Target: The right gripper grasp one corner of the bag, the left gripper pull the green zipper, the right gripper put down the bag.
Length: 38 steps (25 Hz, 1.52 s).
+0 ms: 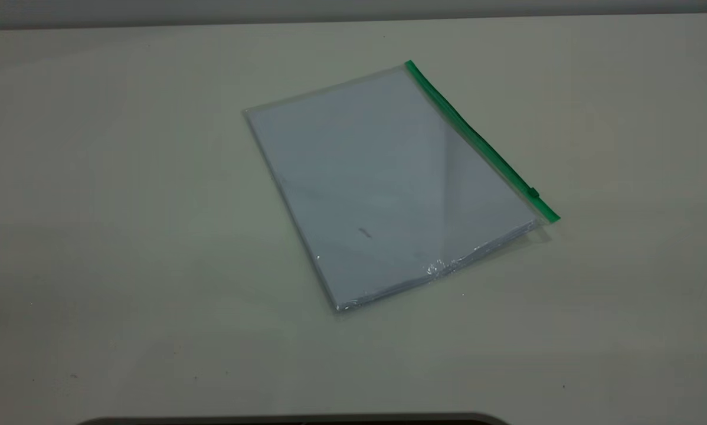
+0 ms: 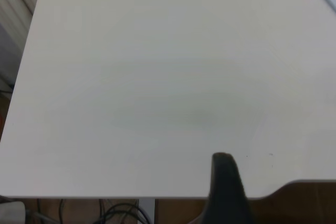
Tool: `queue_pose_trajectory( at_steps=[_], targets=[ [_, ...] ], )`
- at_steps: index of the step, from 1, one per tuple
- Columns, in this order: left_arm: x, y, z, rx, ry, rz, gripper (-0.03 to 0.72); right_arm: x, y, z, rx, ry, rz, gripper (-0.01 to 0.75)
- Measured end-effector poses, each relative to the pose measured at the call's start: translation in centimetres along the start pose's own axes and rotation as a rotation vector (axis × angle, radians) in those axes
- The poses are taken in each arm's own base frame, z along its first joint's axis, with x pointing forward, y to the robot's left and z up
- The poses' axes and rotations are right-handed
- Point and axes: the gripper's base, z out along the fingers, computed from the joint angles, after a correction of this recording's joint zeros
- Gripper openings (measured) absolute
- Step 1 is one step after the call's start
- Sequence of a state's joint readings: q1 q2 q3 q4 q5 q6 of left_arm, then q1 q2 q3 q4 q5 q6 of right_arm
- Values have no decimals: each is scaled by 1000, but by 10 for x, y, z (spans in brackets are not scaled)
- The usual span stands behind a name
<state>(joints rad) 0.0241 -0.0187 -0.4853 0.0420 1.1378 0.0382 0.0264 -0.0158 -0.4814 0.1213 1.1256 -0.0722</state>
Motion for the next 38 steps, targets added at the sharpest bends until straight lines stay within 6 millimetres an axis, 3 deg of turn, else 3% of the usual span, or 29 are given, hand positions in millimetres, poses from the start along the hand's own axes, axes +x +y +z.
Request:
queue_pose_trajectory(
  at_steps=[8,13,17,24,29,35,38],
  targets=[
    [-9,0,2,1,30,2,590,-3,0,-3,0,-12,-1,537],
    [-60,3,8,3,47,10,590,-33,3,-1,-34,0,25,537],
    [-115,4,27,11,50,14,590,-60,3,24,-72,44,47,537],
    [-196,2,98,49,102,14,590,-82,0,82,-119,187,93,537],
    [-239,-5,169,108,85,35,590,-92,-1,121,-163,214,63,537],
    [-267,-39,250,212,122,207,590,-86,-1,179,-239,328,53,537],
    [-264,-66,285,267,165,324,590,-77,1,208,-294,390,60,537]
  ],
)
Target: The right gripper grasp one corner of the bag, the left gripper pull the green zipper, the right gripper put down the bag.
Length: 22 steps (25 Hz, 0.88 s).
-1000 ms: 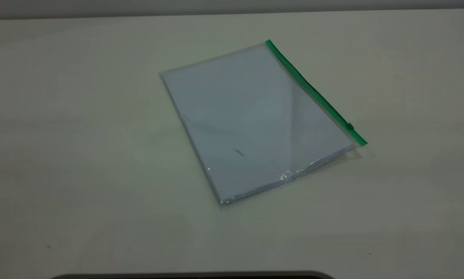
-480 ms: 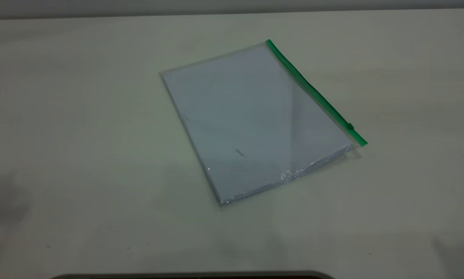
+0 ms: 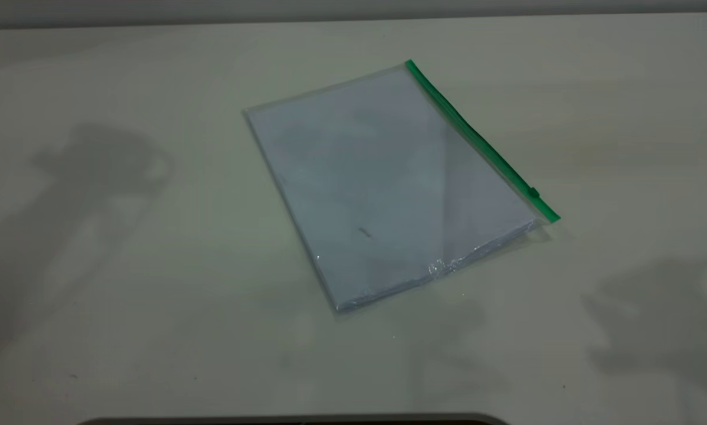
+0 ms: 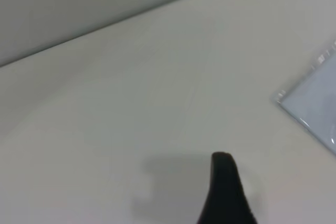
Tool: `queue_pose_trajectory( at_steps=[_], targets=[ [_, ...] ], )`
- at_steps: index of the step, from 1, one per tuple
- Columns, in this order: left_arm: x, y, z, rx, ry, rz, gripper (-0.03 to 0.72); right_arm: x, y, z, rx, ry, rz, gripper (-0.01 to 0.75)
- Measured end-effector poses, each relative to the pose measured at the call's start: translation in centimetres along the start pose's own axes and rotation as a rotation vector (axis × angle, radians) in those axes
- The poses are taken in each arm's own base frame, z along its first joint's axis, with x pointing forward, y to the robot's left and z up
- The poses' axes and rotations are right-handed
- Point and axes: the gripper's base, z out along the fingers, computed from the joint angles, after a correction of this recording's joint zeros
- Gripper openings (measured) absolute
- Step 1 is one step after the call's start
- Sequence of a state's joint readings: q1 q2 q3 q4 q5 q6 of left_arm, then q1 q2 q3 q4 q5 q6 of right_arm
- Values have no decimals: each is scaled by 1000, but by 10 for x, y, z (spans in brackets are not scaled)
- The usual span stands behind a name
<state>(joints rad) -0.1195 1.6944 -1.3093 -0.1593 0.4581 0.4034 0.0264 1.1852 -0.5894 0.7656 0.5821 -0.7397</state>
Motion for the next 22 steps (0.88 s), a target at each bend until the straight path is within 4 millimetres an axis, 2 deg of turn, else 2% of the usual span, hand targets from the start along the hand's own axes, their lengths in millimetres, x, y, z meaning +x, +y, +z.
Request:
queue_pose_trajectory(
  at_steps=[5,10,16,22],
  targets=[
    [-1,-39,46,91,72,131,590,2,-13,47,-72,79,23,537],
    [7,-74,77,173,134,158,590,13,-32,95,-85,130,48,537],
    [15,-98,95,218,175,183,590,29,-52,143,-64,158,96,537],
    [15,-99,95,226,176,172,590,38,-61,183,-136,190,164,537]
  ],
)
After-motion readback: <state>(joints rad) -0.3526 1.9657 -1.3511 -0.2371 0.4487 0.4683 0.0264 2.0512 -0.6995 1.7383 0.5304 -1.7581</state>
